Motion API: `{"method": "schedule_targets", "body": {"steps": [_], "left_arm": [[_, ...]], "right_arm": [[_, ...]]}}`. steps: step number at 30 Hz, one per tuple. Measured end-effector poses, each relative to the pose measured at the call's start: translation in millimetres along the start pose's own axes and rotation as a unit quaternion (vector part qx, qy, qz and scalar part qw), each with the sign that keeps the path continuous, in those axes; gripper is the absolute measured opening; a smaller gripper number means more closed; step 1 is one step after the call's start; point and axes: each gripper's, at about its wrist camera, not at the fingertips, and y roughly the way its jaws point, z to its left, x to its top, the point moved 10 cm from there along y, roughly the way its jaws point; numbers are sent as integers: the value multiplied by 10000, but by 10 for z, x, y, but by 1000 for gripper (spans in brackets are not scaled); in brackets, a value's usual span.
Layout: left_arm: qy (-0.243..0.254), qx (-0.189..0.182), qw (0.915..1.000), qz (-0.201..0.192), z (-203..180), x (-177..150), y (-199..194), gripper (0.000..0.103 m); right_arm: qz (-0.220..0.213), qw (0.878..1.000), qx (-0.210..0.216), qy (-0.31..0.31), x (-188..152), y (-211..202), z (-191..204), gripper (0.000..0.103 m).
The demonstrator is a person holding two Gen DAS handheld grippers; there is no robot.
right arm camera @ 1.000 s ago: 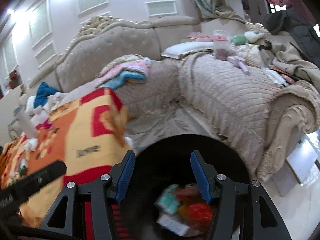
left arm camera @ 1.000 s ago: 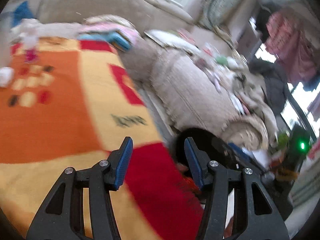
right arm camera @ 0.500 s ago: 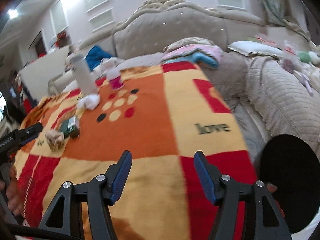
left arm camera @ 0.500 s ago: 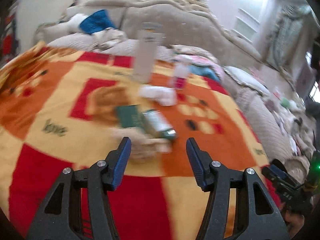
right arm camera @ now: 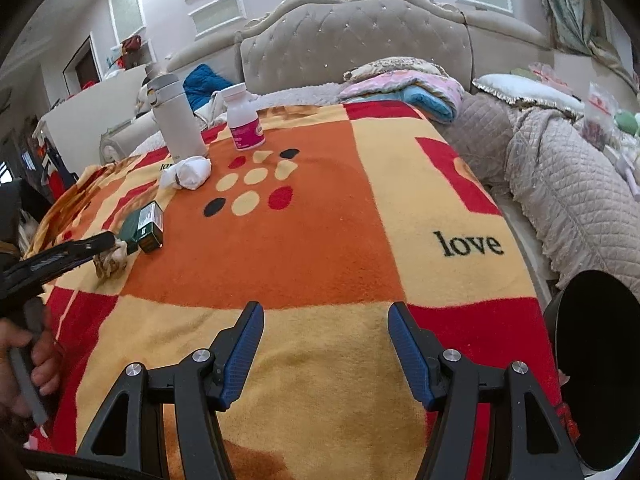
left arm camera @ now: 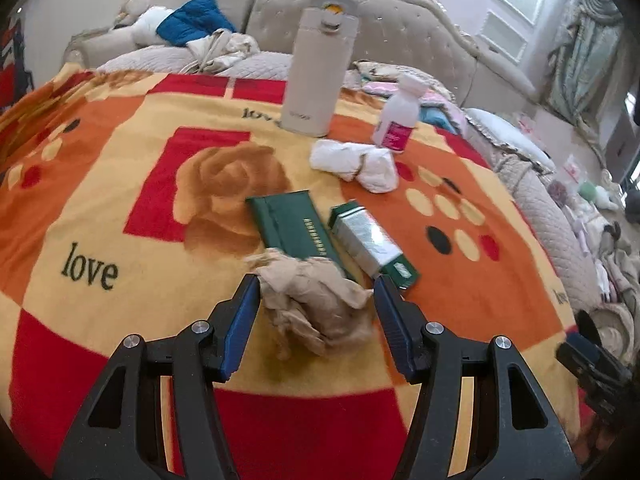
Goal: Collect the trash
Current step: 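Grasp the crumpled beige paper with the left tool while the right tool grasps the green-white medicine box, then carry the crumpled paper and medicine box over the black bin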
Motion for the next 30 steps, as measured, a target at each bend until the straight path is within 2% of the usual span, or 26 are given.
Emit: {"method": "schedule_targets", "body": {"steps": [1, 2, 3, 5, 9, 12, 14, 18, 21, 24, 26, 29, 30], "left_arm": [[-23, -23, 10000, 45, 18, -33, 29, 47], [-54, -110, 9999, 104, 22, -68, 37, 26], [-121, -189, 9997, 95, 29, -80, 10, 23], [-92, -159, 9998, -29, 48, -108, -132, 22], [21, 24, 10000, 39, 162, -300, -357, 22], [67, 185, 9998, 78, 264, -417, -370, 23], [71, 207, 9997, 63, 269, -432, -358, 23], [110, 274, 9995, 138, 257, -448, -311, 23], [-92, 105, 9998, 158, 306, -450, -307, 24], [-55, 144, 9998, 158, 316, -451, -310, 25], [-66, 136, 9998, 158, 329, -449, -311, 25], [-68, 136, 9998, 158, 326, -449, -313, 25], [-70, 133, 9998, 158, 330, -449, -312, 25]], "right_arm": [[0, 10000, -11, 24, 0, 2, -13, 62], [-11, 10000, -22, 26, 4, -2, -12, 62], [-39, 10000, -57, 16, 14, -9, -12, 62], [-202, 9997, -150, -9, 57, -60, 15, 62], [-554, 9976, 385, 135, 236, -111, 271, 62], [-374, 9954, 874, -70, 349, 86, 706, 63], [-210, 9914, 1221, -422, 437, 279, 1131, 63], [-57, 9825, 1415, -1209, 586, 591, 1797, 63], [54, 9805, 1313, -1459, 666, 819, 2012, 63], [322, 9802, 1190, -1549, 704, 1090, 2104, 53], [514, 9801, 1089, -1580, 673, 1223, 2111, 36], [636, 9795, 983, -1640, 597, 1291, 2051, 24], [594, 9800, 892, -1678, 579, 1273, 2024, 24]]}}
